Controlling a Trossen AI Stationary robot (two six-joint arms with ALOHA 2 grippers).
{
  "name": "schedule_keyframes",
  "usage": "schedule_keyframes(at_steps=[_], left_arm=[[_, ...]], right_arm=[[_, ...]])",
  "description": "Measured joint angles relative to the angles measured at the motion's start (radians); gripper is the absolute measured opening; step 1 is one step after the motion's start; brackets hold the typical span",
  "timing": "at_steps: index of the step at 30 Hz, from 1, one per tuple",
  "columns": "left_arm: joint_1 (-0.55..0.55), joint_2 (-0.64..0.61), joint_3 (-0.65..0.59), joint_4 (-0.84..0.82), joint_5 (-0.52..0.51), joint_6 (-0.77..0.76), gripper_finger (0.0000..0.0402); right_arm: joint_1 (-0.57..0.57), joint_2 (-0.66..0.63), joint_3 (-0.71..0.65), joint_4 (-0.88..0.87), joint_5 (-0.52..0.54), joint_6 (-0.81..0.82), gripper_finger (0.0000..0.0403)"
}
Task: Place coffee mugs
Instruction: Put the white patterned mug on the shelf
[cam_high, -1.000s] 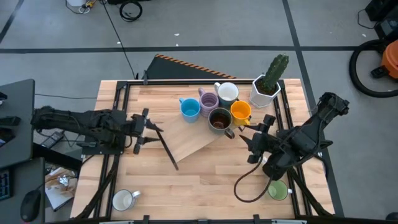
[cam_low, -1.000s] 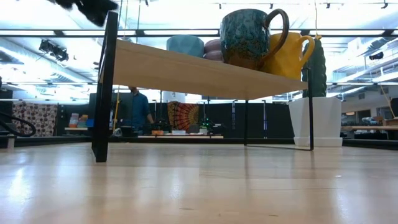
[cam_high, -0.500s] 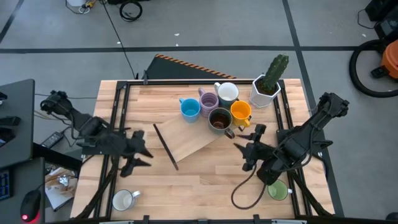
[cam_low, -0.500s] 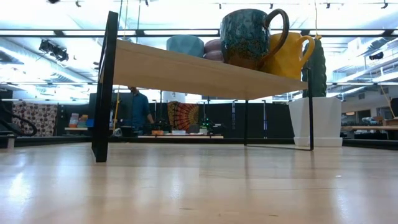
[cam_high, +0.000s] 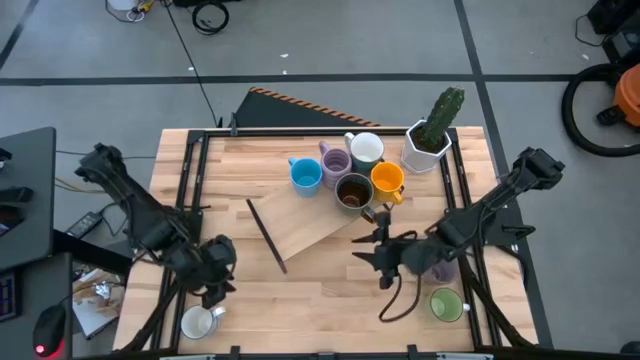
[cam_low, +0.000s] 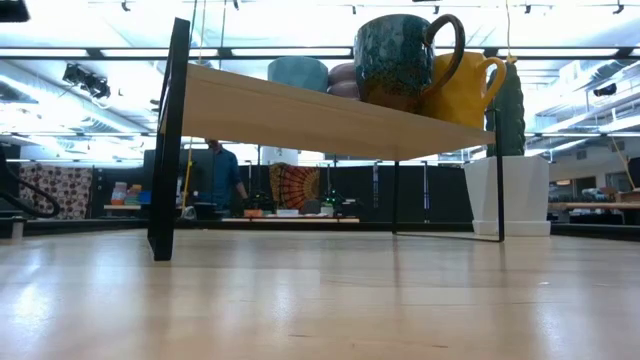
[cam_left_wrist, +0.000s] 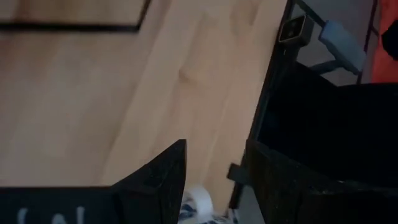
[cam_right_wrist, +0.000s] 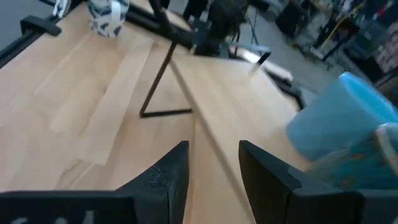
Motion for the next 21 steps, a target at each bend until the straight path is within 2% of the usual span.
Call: schedule_keyframes(at_steps=[7,13,21], left_arm=[[-0.028,0.061,0.001,0.031,0.068,-0.161,0.0171],[-0.022,0.085,0.002,0.083,0.112,-0.214,0.0171],[0.015,0.085,0.002,0.087,0.183,-0.297,0.0171]], right_arm=[[-0.081,-0.07,-0.059,0.219,-0.156,-0.204,0.0144],[-0.144,-0.053,-0.138,0.42,-0.281,-0.238,0.0143],[-0.178,-0.035,-0.207,0.532,-0.257,-0.287,0.0142]])
